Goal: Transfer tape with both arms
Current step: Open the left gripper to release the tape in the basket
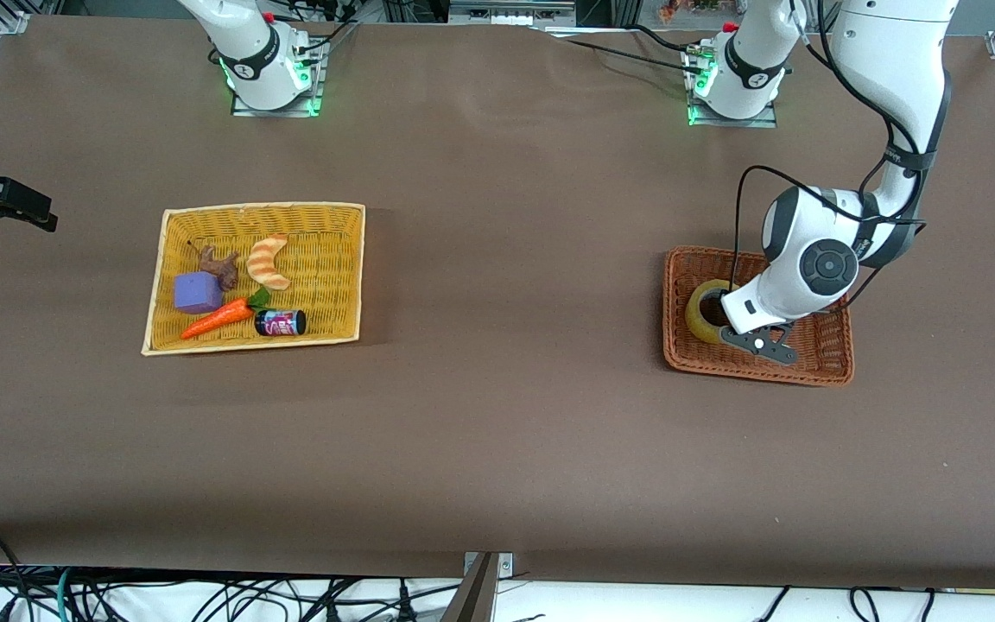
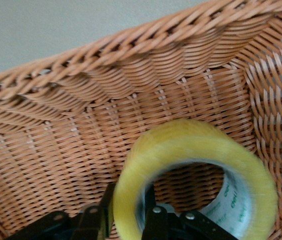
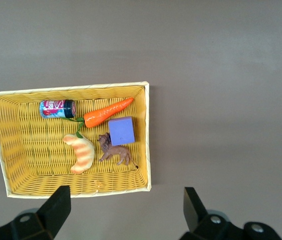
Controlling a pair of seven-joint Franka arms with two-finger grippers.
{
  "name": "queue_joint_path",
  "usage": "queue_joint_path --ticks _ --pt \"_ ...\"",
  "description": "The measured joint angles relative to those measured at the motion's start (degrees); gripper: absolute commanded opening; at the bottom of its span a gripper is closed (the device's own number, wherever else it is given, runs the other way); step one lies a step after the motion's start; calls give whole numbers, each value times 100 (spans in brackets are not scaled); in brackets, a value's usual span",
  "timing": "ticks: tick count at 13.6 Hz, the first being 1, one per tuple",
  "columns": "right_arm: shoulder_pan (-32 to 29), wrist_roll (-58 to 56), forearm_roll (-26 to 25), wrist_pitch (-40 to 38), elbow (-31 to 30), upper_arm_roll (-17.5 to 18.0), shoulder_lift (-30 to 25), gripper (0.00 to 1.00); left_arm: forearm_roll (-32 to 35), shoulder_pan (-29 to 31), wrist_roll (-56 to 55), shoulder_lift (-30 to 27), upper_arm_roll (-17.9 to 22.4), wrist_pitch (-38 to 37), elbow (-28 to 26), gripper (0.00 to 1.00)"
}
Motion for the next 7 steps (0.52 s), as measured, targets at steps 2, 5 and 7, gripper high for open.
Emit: queue_joint_path --ticks 2,5,7 --pt "0 0 0 0 0 0 0 100 0 -2 1 -167 32 -15 45 100" --pt "0 0 1 0 3 0 1 100 1 -38 4 -747 43 -467 130 100" --pt "0 0 1 0 4 0 4 100 1 -171 2 -1338 46 -820 204 100"
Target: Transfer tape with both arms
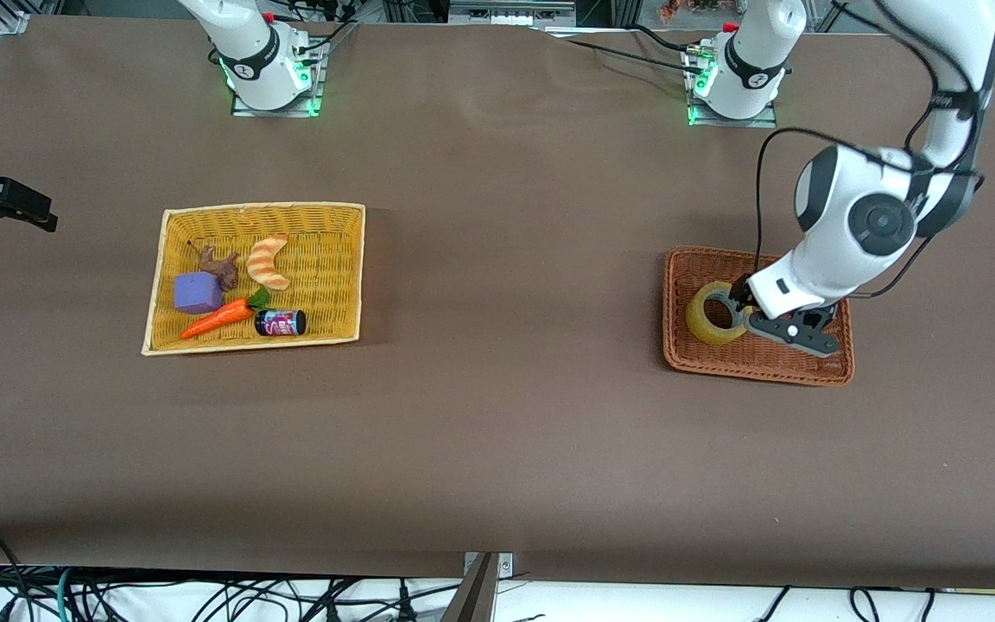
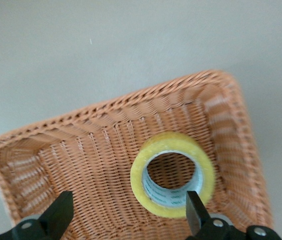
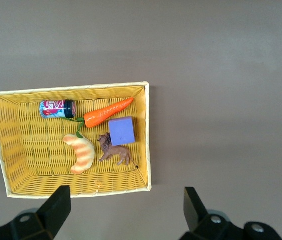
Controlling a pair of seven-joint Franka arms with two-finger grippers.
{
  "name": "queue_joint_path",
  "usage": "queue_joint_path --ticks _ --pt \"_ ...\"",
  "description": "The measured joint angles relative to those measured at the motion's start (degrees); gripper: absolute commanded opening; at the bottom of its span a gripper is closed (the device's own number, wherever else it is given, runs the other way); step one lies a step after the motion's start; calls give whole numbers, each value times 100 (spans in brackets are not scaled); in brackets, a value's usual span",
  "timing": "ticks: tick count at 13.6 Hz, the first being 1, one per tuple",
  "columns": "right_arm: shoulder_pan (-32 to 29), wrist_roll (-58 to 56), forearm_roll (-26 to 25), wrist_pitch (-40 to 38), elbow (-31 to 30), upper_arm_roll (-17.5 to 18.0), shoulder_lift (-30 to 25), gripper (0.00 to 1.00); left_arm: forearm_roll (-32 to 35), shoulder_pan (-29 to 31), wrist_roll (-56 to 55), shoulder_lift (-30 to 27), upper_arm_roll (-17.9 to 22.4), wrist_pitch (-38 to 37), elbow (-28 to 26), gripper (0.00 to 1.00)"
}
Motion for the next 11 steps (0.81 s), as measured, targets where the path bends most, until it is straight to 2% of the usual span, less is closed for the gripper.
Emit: queue_joint_path --ticks 3,5,8,11 --pt "-1 0 0 0 2 -1 4 100 0 -282 -16 -1097 -4 -1051 219 100" --pt "-1 0 1 1 4 -1 5 100 0 -317 -16 -1674 -8 -1946 547 100" --pt "-1 0 1 1 4 -2 5 100 1 -239 -16 -1924 52 -2943 1229 100" --pt "-1 0 1 1 4 -2 6 100 -7 -25 -8 -1865 428 -3338 1355 100"
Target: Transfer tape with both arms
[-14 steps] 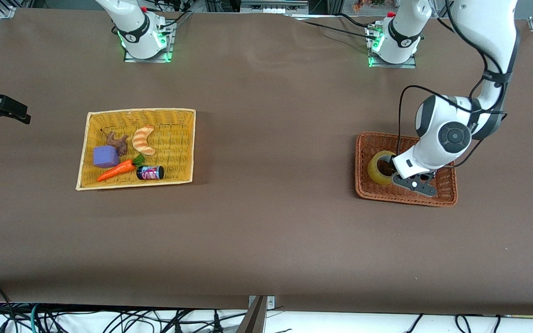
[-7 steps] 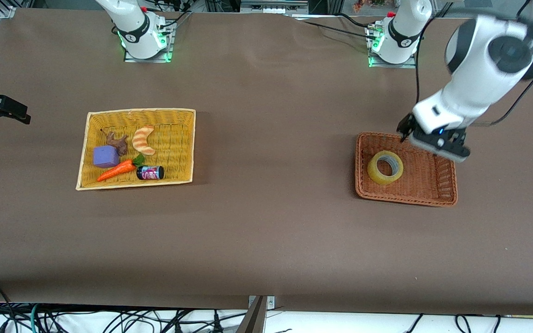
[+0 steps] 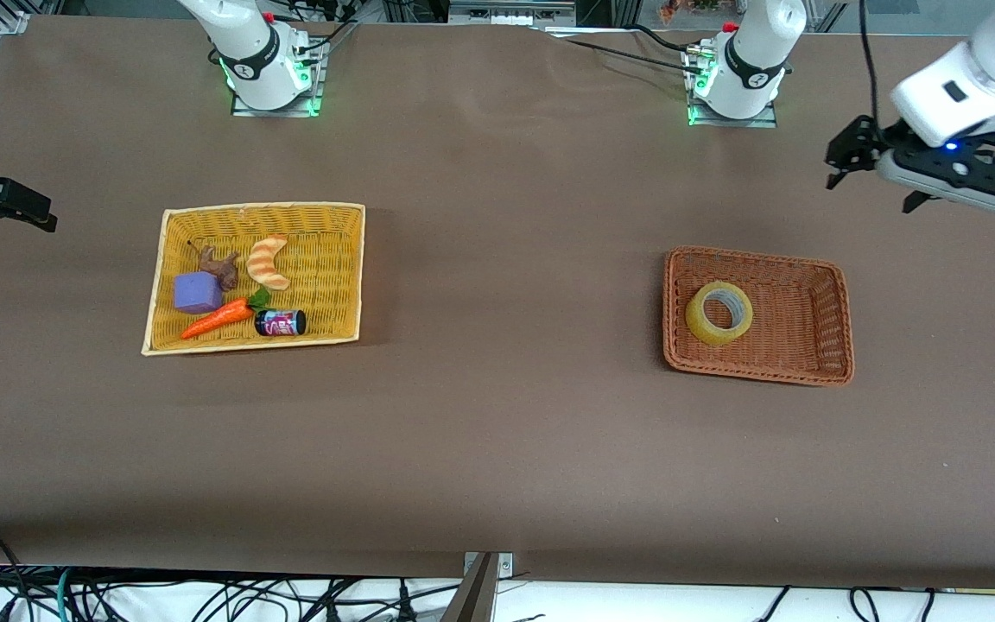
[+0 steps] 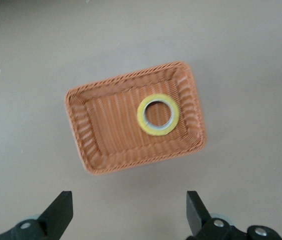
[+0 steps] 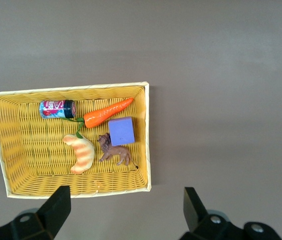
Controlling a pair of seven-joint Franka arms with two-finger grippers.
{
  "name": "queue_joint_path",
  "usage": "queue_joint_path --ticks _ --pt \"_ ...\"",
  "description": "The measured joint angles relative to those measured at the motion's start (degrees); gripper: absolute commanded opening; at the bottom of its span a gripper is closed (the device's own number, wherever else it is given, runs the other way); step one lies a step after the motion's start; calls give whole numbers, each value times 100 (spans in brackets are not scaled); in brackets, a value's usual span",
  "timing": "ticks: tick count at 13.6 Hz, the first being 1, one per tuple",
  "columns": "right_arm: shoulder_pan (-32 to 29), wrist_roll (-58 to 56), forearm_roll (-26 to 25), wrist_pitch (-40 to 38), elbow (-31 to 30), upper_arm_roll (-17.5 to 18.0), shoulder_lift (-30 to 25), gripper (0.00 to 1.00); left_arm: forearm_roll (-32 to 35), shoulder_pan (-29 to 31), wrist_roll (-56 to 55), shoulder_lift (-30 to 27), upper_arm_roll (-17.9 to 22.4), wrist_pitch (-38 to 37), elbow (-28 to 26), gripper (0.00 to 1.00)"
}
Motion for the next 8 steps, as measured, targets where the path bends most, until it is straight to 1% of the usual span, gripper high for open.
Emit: queue_joint_path --ticks 2,3,4,8 --pt "5 0 7 0 0 19 0 100 -64 55 14 75 315 -26 0 100" --pt "12 0 11 0 0 42 0 100 -65 76 14 108 367 -26 0 100" --pt "22 0 20 0 0 59 0 100 -65 82 4 142 372 -26 0 100" --pt "13 0 379 1 0 44 0 100 -81 82 -16 273 339 -9 0 100"
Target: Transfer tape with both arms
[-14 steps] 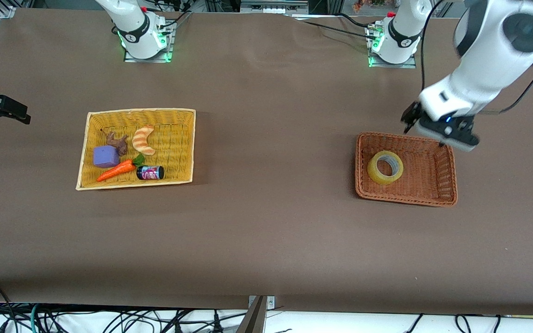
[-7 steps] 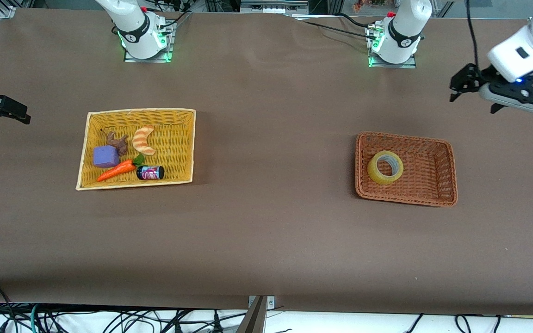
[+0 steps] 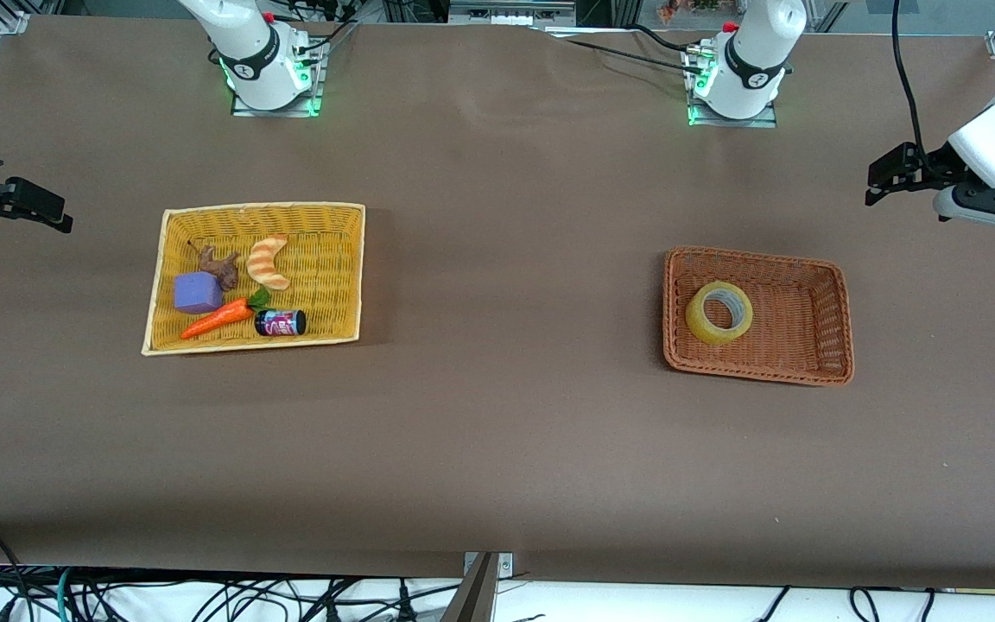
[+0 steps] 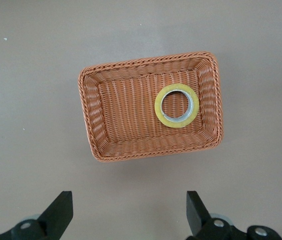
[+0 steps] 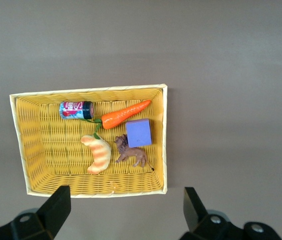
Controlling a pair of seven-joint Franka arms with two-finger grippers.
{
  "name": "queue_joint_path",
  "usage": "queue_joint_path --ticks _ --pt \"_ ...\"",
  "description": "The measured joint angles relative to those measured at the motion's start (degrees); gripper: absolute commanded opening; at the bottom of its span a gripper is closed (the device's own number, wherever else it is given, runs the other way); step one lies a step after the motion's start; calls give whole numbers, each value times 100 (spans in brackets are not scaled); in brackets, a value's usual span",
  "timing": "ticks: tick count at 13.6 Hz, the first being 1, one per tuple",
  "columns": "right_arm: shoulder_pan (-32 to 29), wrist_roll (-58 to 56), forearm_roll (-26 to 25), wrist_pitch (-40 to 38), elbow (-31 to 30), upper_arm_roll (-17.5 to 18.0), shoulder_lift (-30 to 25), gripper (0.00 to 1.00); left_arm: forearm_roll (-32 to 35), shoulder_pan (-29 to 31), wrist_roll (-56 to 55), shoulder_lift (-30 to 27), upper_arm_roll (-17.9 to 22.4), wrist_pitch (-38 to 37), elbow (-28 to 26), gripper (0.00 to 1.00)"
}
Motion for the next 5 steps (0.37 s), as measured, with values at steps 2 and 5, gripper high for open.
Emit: queue_joint_path --ticks 2,5 --pt "-7 0 22 0 0 -9 0 100 -8 12 -4 64 1 17 0 100" --pt "-7 0 26 0 0 -10 0 100 -9 32 -50 109 -116 63 2 100"
